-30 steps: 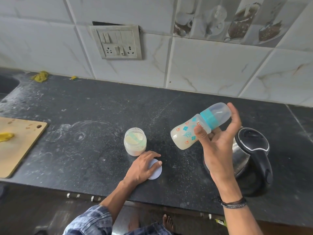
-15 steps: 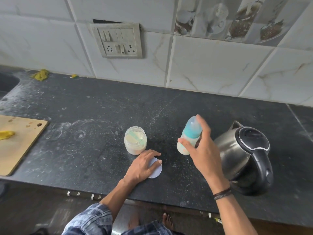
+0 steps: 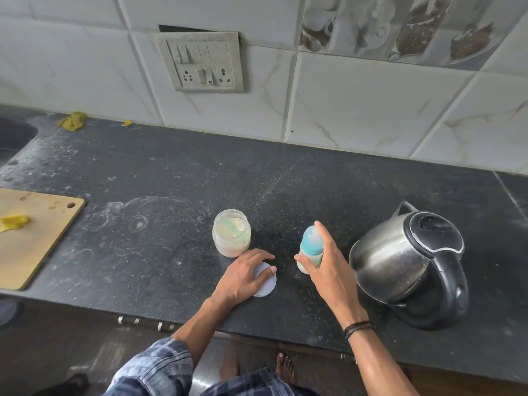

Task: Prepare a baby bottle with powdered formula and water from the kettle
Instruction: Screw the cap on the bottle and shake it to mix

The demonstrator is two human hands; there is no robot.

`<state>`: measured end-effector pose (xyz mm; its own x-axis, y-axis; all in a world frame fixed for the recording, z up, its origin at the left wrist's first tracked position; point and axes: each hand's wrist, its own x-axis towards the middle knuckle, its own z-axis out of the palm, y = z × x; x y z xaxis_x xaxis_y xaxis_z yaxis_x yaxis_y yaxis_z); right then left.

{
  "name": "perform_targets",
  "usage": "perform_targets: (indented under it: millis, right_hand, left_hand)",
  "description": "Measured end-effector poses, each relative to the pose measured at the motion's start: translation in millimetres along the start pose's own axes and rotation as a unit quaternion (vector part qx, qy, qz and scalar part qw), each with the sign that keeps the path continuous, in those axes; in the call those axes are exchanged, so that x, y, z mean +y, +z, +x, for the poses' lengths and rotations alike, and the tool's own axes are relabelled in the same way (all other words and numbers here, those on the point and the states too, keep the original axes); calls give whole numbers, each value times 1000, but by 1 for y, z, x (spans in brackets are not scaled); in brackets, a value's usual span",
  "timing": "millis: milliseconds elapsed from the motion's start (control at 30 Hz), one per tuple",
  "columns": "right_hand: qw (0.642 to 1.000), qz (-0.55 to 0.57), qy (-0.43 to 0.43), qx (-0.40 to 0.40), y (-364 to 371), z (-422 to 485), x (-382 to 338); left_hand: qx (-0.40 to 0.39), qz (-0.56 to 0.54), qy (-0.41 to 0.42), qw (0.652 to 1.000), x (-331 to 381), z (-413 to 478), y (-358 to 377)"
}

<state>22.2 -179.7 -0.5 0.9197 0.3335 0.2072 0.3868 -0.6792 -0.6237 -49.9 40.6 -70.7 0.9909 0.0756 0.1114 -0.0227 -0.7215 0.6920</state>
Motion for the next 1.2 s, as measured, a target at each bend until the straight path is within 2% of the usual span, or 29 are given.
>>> perform_targets:
  millis: [367, 567, 633, 667, 733, 800, 833, 867, 900, 967, 1000, 1033, 1133, 1167, 1200]
  right_hand:
    - [999, 48, -1, 22, 11, -2, 14]
    - [997, 39, -21, -59, -12, 31, 5]
    - [997, 57, -31, -37, -37, 44, -6]
    - [996, 87, -36, 0, -52, 48, -15]
    - [964, 223, -70, 129, -75, 53, -35]
    - [884, 376, -115, 253, -82, 57, -53]
    - [850, 424, -127, 284, -82, 57, -62]
    - [839, 448, -126, 282, -81, 56, -70]
    - [851, 449, -115, 248, -80, 54, -75]
    - [900, 396, -107, 146, -80, 48, -76]
    - [908, 383, -115, 123, -83, 46, -75]
    - [898, 401, -128, 130, -88, 46, -76]
    - [825, 503, -142, 215, -94, 54, -85]
    - [817, 518, -124, 223, -94, 57, -89]
    - [824, 518, -105, 204, -94, 59, -94]
  left_hand:
    - [-2, -2, -2, 1000, -1, 0, 1]
    - [-5, -7, -2, 1000, 2, 0, -2]
    - [-7, -13, -3, 1000, 2, 0, -2]
    - [-7, -17, -3, 1000, 3, -1, -2]
    - [-4, -20, -5, 1000, 4, 0, -4]
    - [-4, -21, -7, 1000, 4, 0, -3]
    - [-6, -21, -7, 1000, 4, -1, -3]
    - [-7, -21, -8, 1000, 5, -1, -3]
    - [-7, -22, -9, 1000, 4, -1, -3]
    - [-7, -23, -8, 1000, 4, -1, -4]
    - [-9, -22, -8, 1000, 4, -1, -4]
    - [-10, -19, -9, 1000, 5, 0, -4]
    - [-9, -17, -11, 1000, 5, 0, -4]
    - [-8, -17, -11, 1000, 5, -1, -4]
    - [-9, -16, -11, 1000, 4, -1, -3]
